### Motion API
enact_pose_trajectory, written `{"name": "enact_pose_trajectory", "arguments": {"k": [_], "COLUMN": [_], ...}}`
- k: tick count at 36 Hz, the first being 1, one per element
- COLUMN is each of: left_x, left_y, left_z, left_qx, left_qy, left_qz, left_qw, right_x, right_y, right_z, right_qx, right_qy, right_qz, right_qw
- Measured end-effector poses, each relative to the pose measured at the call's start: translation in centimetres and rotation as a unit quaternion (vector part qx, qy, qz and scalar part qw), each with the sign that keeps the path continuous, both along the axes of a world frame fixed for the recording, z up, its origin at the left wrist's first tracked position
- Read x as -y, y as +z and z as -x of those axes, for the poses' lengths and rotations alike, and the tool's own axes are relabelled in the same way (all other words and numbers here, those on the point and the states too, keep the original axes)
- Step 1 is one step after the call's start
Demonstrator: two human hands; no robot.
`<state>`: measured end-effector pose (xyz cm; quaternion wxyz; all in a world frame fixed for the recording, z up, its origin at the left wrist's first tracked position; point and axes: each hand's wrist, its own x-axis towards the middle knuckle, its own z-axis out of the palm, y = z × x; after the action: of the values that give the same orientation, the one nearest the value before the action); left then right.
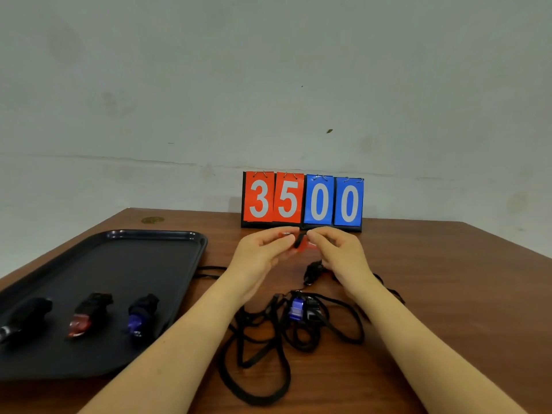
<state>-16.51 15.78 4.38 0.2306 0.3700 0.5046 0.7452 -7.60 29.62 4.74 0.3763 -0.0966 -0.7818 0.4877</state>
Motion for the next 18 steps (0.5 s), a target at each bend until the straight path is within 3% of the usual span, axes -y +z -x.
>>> {"name": "enact_pose_trajectory", "arguments": {"k": [4, 9, 14, 18], "left_x": [-0.3, -0.7, -0.9, -0.9], "left_y": [0.2, 0.0, -0.4, -0.9], "left_z": [-0.5, -0.4, 0.0, 0.9], "left_qx": [0.060, 0.135, 0.123, 0.069], "left_qy": [-0.039, -0.026, 0.028, 0.120], "left_qz": [-0.047, -0.080, -0.065, -0.001], "left_qw": [0.996, 0.987, 0.990, 0.990], "right_x": [0.3, 0.9, 0.7, 0.9], "right_y": [-0.2, -1.1, -2.2, -2.4], "right_z": [0.2, 0.5, 1.1, 1.1], "right_qx": [-0.010, -0.023, 0.034, 0.084], "right_qy": [0.037, 0.030, 0.017, 0.026], "right_qz": [0.058, -0.047, -0.160, -0.215], "right_qw": [0.998, 0.998, 0.986, 0.973]}}
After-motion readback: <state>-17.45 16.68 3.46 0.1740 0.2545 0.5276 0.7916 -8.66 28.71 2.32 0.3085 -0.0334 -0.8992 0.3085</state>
